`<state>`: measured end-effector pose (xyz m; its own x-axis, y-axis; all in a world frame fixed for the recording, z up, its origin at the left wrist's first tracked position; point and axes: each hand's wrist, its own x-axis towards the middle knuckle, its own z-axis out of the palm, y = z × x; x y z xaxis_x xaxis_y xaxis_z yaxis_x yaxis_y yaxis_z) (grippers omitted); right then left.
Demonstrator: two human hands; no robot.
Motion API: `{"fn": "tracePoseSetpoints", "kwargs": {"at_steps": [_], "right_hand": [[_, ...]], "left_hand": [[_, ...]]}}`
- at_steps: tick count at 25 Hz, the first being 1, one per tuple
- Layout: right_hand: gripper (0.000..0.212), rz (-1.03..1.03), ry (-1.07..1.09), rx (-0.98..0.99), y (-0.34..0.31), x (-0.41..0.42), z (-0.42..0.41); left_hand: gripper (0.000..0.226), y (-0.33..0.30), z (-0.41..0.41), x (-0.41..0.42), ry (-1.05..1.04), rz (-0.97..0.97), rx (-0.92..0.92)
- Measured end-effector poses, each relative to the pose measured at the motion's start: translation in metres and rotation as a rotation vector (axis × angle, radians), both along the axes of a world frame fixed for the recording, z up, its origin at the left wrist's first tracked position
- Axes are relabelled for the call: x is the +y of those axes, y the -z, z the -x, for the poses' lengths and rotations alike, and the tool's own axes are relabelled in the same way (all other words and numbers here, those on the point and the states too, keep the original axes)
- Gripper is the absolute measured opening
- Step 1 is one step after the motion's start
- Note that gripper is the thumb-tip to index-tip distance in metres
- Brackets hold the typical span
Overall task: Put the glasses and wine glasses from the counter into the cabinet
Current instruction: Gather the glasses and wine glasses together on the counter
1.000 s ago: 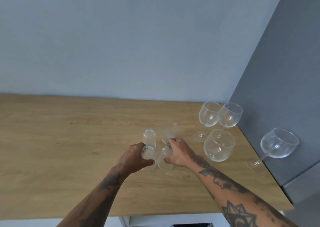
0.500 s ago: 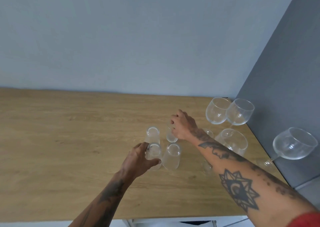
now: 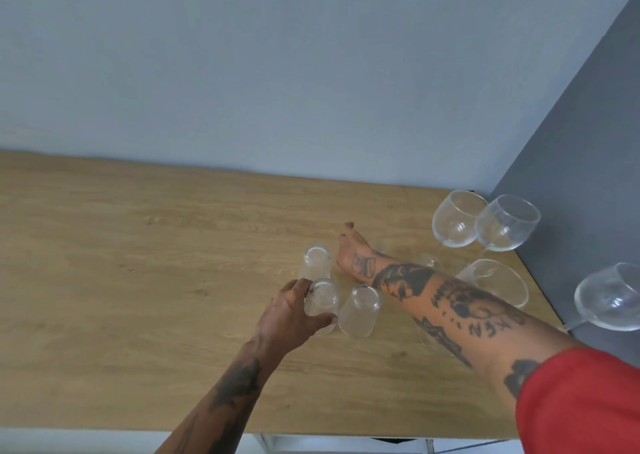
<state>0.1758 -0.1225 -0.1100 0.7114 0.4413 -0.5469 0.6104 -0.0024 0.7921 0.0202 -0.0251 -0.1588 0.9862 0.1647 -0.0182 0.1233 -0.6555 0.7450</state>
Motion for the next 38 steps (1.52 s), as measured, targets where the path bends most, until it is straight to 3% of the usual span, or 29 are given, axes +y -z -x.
{"fn": "tracePoseSetpoints", "kwargs": {"at_steps": [4,8,10,12,18,21,23,27,30,34,38], "right_hand": [[0.035,-0.229,-0.026,0.090,-0.013,-0.022,0.001],[0.074,-0.914,0.173,0.240,-0.030,-0.051,0.006],[0.075,-1.283,0.363,0.332,-0.035,-0.056,0.013],[0.072,-1.526,0.500,0.413,-0.030,-0.061,0.022],[0.057,-1.698,0.649,0.452,0.008,-0.074,0.040],[0.064,-1.713,0.693,0.507,0.008,-0.074,0.040],[0.075,-1.744,0.747,0.573,0.004,-0.079,0.043],[0.098,-2.089,1.126,0.748,0.009,-0.115,0.066],[0.117,-2.033,1.333,0.946,0.028,-0.130,0.088],[0.125,-1.976,1.316,1.054,0.034,-0.112,0.089],[0.118,-1.959,1.272,1.003,0.031,-0.101,0.092]], "left_hand": [[0.071,-0.002,-0.001,-0.002,-0.001,-0.012,0.006],[0.069,-0.007,-0.002,-0.006,0.007,0.002,0.010],[0.069,-0.009,-0.002,-0.008,0.010,-0.002,0.008],[0.070,-0.010,-0.003,-0.009,0.019,-0.028,0.004],[0.070,-0.009,-0.004,-0.009,0.027,-0.033,0.016],[0.076,-0.010,-0.004,-0.008,0.048,-0.068,0.031],[0.094,-0.009,0.002,-0.004,0.056,-0.103,0.035],[0.143,-0.008,0.010,0.027,0.037,-0.052,0.025],[0.162,-0.011,-0.008,0.039,0.160,0.002,0.148],[0.142,-0.004,-0.031,0.028,0.229,0.190,0.109],[0.123,0.005,-0.036,0.027,0.248,0.263,0.077]]}}
